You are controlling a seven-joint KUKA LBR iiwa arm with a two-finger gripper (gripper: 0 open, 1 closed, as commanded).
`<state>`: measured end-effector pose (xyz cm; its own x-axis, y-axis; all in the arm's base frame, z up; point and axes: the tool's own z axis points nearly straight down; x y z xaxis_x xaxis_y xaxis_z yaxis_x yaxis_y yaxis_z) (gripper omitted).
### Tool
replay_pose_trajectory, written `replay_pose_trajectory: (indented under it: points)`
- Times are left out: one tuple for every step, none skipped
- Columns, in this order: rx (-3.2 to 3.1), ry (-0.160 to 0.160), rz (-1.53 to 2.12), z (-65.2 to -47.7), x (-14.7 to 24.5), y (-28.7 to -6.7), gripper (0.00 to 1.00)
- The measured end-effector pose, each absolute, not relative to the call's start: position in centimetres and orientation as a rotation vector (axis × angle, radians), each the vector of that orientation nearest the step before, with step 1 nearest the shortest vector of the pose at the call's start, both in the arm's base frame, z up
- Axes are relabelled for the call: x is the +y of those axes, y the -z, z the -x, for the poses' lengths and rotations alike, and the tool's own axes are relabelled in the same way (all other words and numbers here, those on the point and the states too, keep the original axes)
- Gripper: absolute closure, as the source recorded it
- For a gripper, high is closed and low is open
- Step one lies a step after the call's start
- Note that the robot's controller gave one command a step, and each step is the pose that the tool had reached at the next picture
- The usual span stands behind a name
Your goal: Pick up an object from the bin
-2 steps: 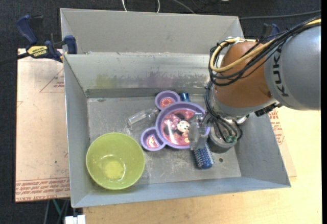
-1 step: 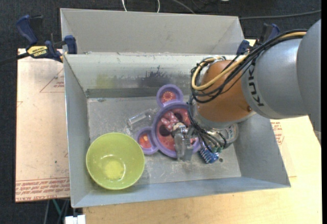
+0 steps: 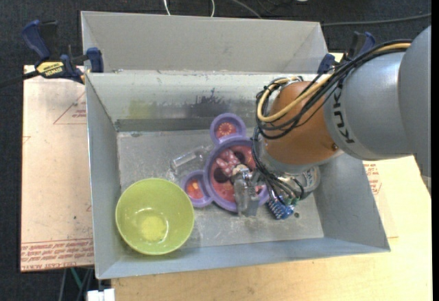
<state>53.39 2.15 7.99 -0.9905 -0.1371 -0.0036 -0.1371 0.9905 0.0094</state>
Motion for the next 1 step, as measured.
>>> replay_pose_trajectory:
  points:
    - [3.018, -0.017, 0.830, -52.46, 3.94, -7.22, 1.00]
